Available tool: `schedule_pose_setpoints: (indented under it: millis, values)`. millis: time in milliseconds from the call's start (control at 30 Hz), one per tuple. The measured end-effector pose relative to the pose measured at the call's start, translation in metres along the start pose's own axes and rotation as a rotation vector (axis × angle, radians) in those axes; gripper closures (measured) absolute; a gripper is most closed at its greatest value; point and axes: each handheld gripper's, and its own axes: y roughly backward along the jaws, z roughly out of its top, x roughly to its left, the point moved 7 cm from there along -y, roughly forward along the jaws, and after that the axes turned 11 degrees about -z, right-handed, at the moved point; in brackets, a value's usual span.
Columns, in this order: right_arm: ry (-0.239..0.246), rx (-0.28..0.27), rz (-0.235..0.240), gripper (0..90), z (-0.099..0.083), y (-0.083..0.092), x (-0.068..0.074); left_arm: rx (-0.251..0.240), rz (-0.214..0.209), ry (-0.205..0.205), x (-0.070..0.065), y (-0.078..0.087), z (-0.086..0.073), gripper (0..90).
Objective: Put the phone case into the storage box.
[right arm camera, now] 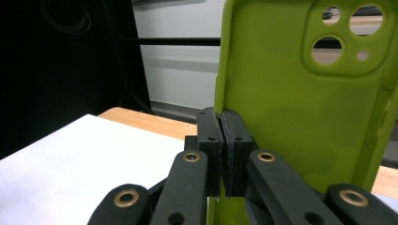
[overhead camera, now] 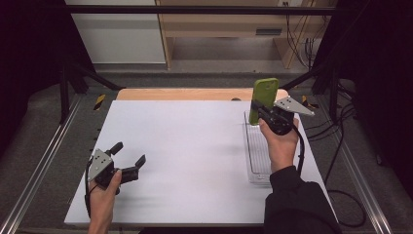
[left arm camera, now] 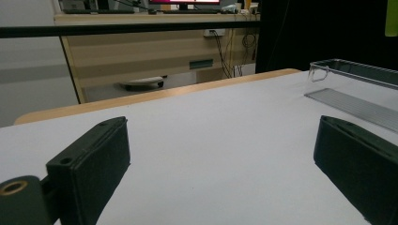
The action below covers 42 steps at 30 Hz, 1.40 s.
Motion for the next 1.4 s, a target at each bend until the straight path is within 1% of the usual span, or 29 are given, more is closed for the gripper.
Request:
schedule_pose_setpoints:
  millis: [167, 300, 400, 433, 467, 500, 533, 633, 667, 767, 800, 833, 867, 933, 1133, 1267, 1400]
  values:
    - [-0.009, 0.005, -0.018, 87.9, -0.001, -0.007, -0.004, -0.001, 0.001, -0.001, 0.001, 0.000, 0.000, 3.6]
    - [-0.001, 0.013, -0.043, 87.9, -0.003, -0.016, -0.007, 0.000, 0.001, -0.004, 0.001, 0.000, 0.000, 3.5]
    - [-0.008, 0.008, -0.067, 87.9, -0.005, -0.024, -0.011, -0.002, 0.004, 0.000, 0.002, 0.001, 0.000, 3.5]
    - [-0.008, 0.008, -0.067, 87.9, -0.005, -0.024, -0.011, -0.002, 0.004, 0.000, 0.002, 0.001, 0.000, 3.5]
    - [-0.013, 0.009, -0.084, 87.9, -0.007, -0.030, -0.015, -0.003, 0.004, 0.000, 0.002, 0.001, 0.000, 3.5]
    - [-0.013, 0.009, -0.084, 87.9, -0.007, -0.030, -0.015, -0.003, 0.005, 0.000, 0.002, 0.001, 0.000, 3.5]
    - [-0.010, 0.007, -0.105, 87.9, -0.010, -0.035, -0.018, -0.005, 0.006, 0.001, 0.003, 0.001, 0.000, 3.5]
    - [-0.024, 0.012, -0.125, 87.9, -0.016, -0.044, -0.023, -0.005, 0.008, -0.001, 0.003, 0.002, 0.000, 3.5]
    - [-0.028, 0.013, -0.127, 87.9, -0.018, -0.046, -0.024, -0.015, 0.008, 0.005, 0.004, 0.002, 0.001, 3.5]
    - [-0.036, 0.017, -0.135, 87.9, -0.020, -0.051, -0.026, -0.021, 0.008, 0.005, 0.004, 0.003, 0.002, 3.5]
    - [-0.049, 0.016, -0.142, 87.9, -0.022, -0.055, -0.028, -0.032, 0.008, 0.004, 0.004, 0.003, 0.003, 3.5]
    - [-0.049, 0.016, -0.142, 87.9, -0.022, -0.055, -0.028, -0.032, 0.008, 0.004, 0.004, 0.003, 0.003, 3.4]
    - [-0.063, 0.013, -0.148, 87.9, -0.023, -0.057, -0.030, -0.037, 0.005, 0.000, 0.004, 0.004, 0.004, 3.3]
    - [-0.071, 0.020, -0.153, 87.9, -0.026, -0.060, -0.032, -0.040, 0.002, 0.002, 0.004, 0.004, 0.004, 3.3]
    - [-0.053, 0.033, -0.168, 87.9, -0.032, -0.066, -0.034, -0.042, -0.003, 0.000, 0.004, 0.004, 0.004, 3.3]
    - [-0.051, 0.039, -0.172, 87.9, -0.035, -0.069, -0.035, -0.043, -0.004, 0.001, 0.003, 0.004, 0.004, 3.2]
    - [-0.059, 0.052, -0.185, 87.9, -0.040, -0.074, -0.038, -0.045, -0.005, 0.002, 0.003, 0.004, 0.004, 3.2]
